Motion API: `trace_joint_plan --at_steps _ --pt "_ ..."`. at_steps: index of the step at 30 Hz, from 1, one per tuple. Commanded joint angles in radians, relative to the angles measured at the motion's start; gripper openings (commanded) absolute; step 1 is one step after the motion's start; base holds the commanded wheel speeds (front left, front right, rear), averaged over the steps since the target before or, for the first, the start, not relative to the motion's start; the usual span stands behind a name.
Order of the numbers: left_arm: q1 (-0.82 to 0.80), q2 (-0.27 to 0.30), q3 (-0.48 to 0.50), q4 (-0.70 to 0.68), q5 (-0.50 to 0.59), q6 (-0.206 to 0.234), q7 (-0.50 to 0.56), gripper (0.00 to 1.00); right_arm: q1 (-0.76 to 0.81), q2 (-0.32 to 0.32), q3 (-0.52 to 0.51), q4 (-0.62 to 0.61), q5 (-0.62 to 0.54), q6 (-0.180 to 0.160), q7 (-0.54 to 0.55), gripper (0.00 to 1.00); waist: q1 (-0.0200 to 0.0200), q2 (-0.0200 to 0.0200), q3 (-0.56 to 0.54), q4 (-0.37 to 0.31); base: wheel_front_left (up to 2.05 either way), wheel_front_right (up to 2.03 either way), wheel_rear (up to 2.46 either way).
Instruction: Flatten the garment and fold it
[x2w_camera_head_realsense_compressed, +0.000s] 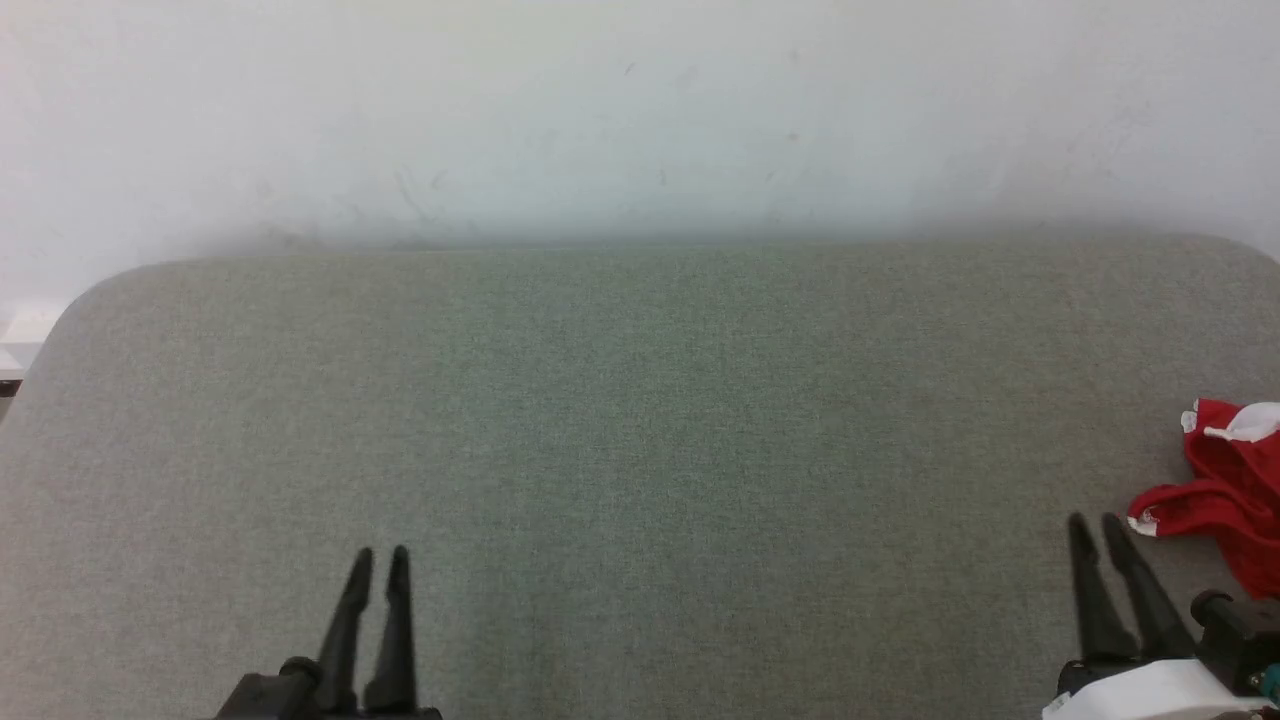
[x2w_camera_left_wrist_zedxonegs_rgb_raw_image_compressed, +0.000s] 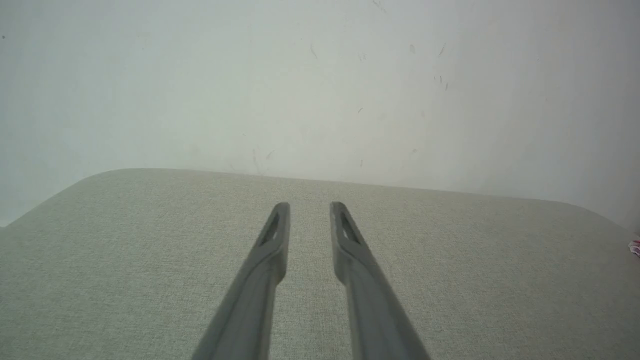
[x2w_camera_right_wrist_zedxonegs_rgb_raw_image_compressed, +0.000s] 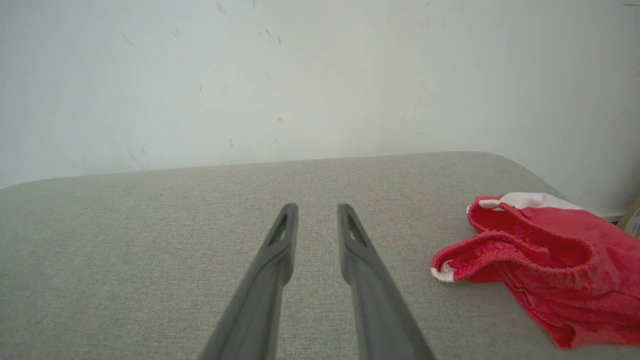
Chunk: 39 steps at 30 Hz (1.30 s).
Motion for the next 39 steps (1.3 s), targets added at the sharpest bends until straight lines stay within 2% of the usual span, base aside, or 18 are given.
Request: trace_joint_plan --at_steps 1,39 --pt "0.000 0.000 0.000 0.000 0.000 0.000 0.000 0.00 0.000 0.000 0.000 0.000 0.000 0.000 0.000 0.00 0.0000 0.0000 0.000 0.000 0.00 0.00 0.00" --pt "-0.064 -0.004 0.013 0.024 0.048 -0.003 0.073 0.00 -0.043 0.001 0.034 -0.012 -0.043 -0.001 0.056 0.00 0.0000 0.0000 -0.001 -0.004 0.00 0.00 0.00"
